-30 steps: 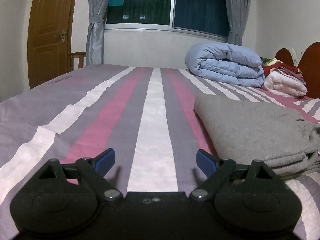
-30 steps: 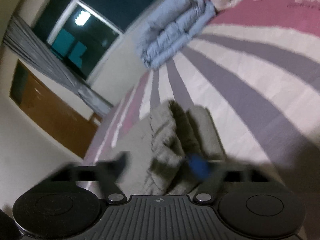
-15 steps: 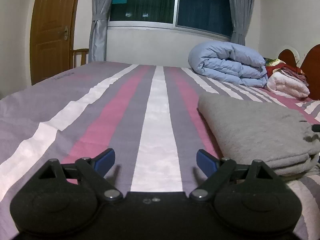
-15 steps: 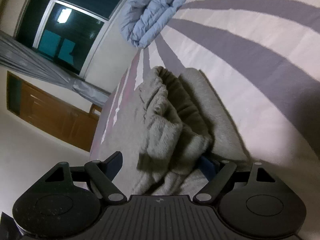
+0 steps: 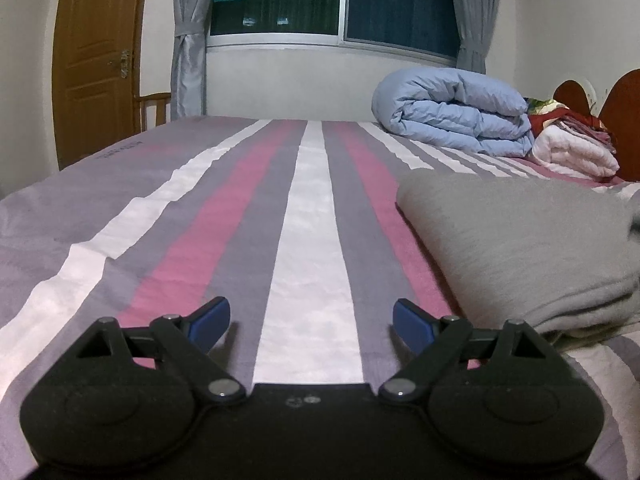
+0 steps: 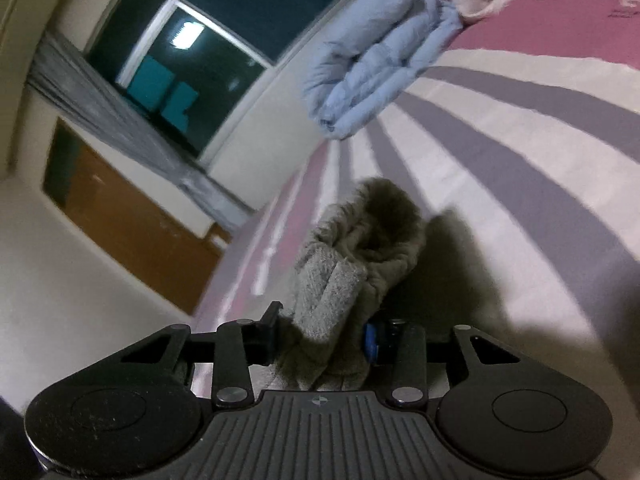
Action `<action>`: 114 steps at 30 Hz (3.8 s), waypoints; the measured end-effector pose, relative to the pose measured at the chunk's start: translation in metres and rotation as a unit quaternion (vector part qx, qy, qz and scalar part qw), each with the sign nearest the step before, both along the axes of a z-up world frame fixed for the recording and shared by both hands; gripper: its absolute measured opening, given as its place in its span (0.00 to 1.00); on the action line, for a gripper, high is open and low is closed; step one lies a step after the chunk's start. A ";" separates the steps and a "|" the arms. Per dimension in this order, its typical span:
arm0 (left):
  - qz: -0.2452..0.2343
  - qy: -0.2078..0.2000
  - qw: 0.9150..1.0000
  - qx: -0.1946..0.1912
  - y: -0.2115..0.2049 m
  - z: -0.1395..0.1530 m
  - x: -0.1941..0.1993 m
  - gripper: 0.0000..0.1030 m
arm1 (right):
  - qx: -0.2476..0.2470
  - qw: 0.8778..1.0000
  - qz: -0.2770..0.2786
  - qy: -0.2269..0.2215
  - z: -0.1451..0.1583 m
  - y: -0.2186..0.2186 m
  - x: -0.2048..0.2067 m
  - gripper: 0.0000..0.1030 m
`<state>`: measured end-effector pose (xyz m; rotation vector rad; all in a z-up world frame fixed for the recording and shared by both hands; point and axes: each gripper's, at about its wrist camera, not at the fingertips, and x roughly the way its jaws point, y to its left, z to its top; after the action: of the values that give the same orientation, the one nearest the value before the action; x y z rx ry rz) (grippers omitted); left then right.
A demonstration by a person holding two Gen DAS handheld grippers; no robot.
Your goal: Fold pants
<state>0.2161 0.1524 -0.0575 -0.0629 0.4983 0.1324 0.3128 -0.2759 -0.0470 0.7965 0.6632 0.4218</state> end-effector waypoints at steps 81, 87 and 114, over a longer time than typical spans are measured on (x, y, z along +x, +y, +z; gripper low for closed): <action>-0.255 0.029 0.870 -0.420 0.081 0.012 0.229 0.21 | 0.035 0.977 0.209 -0.034 0.028 0.057 0.194 0.53; -0.227 0.062 0.890 -0.390 0.083 -0.020 0.280 0.21 | 0.015 0.980 0.198 -0.005 -0.001 0.083 0.255 0.53; -0.023 0.024 0.996 -0.087 0.042 0.004 0.027 0.95 | -0.133 0.987 0.088 -0.033 -0.005 -0.027 0.045 1.00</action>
<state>0.2426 0.1940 -0.0536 -0.2195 0.5589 0.0460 0.3577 -0.3024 -0.0517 0.4711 0.7137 0.5062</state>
